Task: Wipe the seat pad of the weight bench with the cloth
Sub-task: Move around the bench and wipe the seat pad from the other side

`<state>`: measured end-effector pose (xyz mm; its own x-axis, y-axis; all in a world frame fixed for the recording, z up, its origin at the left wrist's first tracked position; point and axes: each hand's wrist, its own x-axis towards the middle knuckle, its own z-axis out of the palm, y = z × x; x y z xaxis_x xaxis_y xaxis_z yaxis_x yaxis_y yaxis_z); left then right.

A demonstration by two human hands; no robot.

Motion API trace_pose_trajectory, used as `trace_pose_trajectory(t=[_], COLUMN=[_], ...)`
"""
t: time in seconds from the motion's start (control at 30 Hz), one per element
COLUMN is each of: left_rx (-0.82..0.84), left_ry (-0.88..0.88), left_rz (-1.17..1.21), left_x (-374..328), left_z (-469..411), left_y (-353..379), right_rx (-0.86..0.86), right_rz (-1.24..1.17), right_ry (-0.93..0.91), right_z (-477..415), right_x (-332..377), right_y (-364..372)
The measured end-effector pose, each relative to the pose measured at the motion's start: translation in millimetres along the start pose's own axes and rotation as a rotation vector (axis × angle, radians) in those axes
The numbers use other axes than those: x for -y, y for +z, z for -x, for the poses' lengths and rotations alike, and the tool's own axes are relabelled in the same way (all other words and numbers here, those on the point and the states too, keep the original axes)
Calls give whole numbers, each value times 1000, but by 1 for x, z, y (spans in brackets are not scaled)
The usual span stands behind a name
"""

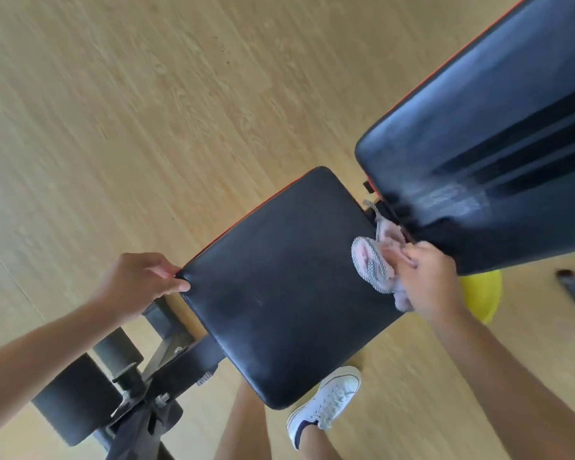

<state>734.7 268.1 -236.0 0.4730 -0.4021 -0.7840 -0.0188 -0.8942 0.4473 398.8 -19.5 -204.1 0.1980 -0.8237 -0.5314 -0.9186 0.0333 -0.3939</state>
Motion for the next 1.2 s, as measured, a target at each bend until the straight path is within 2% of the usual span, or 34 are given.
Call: trace_pose_trajectory(t=[0.1, 0.2, 0.3, 0.37, 0.43, 0.53, 0.6, 0.7, 0.8, 0.83, 0.93, 0.97, 1.1, 1.17, 1.2], left_rx=[-19, -2, 19, 25, 11, 4, 14, 26, 56, 63, 58, 54, 72, 60, 52], left_ry=[20, 39, 42, 40, 31, 32, 39, 44, 46, 45, 37, 35, 54, 41, 36], left_rz=[-12, -35, -93, -121, -130, -138, -165, -197, -210, -213, -226, -225, -253, -254, -250], left_x=[-1, -3, -9, -13, -16, -19, -22, -22, -24, -26, -27, -27, -28, -29, -28], left_z=[1, -1, -2, -1, -1, -2, -3, -4, -4, -4, -3, -2, -1, -1, -1], left_y=[1, -2, -4, -4, -5, -3, -4, -4, -8, -8, -7, -7, -7, -6, -6], right_rx=[-58, -150, -105, -104, -70, -16, -7, 54, 124, 88, -165, -149, 210, 350, 355], right_rz=[30, 52, 76, 34, -56, -420, -607, -650, -571, -547, -583, -622, -872, -1081, -1207], right_ry=[-46, -174, -183, -85, 127, 537, 719, 754, 729, 699, 662, 679, 844, 799, 786], right_z=[27, 4, 4, 23, 53, 104, 144, 197, 189, 179, 162, 170, 222, 232, 229], right_x=[-26, 9, 9, -25, -48, -43, -23, -3, -9, -18, -28, -23, 15, 45, 62], right_y=[3, 21, 18, 5, 9, 51, 94, 138, 130, 123, 111, 117, 170, 186, 195])
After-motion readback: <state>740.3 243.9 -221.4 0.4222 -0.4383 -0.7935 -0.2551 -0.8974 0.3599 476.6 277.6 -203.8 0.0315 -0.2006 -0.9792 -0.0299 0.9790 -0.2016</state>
